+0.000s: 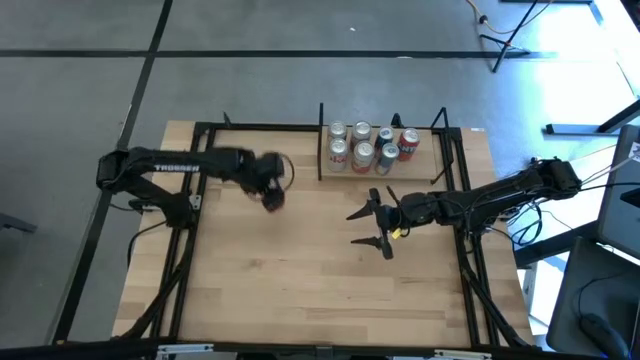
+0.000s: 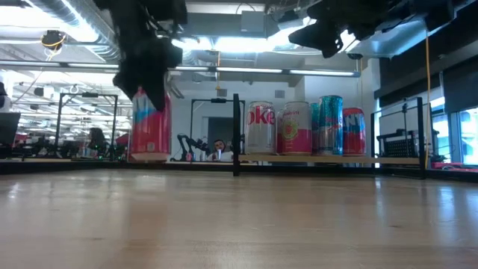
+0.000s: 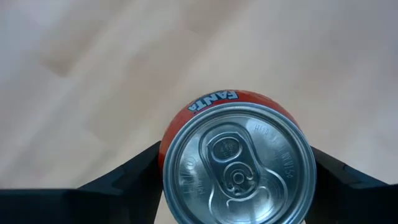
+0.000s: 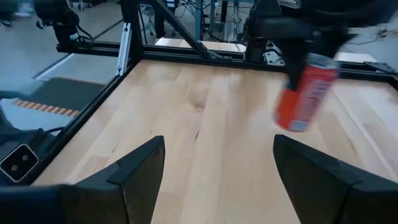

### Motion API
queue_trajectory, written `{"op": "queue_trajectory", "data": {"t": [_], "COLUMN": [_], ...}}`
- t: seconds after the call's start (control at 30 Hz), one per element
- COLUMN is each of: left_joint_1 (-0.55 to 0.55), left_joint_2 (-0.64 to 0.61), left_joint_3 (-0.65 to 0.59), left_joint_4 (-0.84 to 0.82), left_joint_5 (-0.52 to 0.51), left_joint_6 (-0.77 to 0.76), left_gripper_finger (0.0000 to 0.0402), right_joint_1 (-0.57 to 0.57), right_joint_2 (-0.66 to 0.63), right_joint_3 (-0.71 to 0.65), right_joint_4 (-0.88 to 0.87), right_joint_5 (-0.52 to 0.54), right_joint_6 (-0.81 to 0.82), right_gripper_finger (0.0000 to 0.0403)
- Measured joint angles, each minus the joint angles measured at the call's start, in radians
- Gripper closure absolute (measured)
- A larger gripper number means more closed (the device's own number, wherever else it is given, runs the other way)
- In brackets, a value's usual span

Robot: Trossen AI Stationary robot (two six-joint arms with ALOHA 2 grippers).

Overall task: Place canned beverage on shelf
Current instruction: Put the red soda can on the shelf aligned with the other red soda can

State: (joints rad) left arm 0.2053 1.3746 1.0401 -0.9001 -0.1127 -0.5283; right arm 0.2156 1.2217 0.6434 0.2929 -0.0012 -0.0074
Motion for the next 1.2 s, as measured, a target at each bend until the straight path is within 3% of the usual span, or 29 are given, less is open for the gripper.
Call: {"op": "queue_trajectory", "data": {"t": [0.1,0.23,0.43,0.8,1.2], "left_joint_1": [-0.154,-0.329,-0.485,-0.489,-0.507], "left_joint_2": [0.008,0.036,0.136,0.43,0.554], "left_joint_3": [0.018,0.073,0.158,0.437,0.474], "left_joint_4": [0.016,0.028,0.028,-0.137,-0.025], "left_joint_5": [0.003,-0.078,-0.149,-0.13,-0.121], "left_joint_6": [-0.117,-0.281,-0.513,-0.789,-0.881], "left_gripper_finger": [0.0137,0.0137,0.0136,0.0136,0.0121], "right_joint_1": [0.065,0.128,0.192,0.332,0.409], "right_joint_2": [0.0,0.0,0.0,0.0,0.0], "right_joint_3": [0.0,0.0,0.0,0.0,0.0], "right_joint_4": [-0.005,-0.011,-0.073,-0.152,-0.173], "right_joint_5": [0.073,0.109,0.118,0.175,0.177], "right_joint_6": [-0.002,-0.016,-0.016,0.009,0.037], "right_gripper_finger": [0.0118,0.0118,0.0118,0.0118,0.0118]}}
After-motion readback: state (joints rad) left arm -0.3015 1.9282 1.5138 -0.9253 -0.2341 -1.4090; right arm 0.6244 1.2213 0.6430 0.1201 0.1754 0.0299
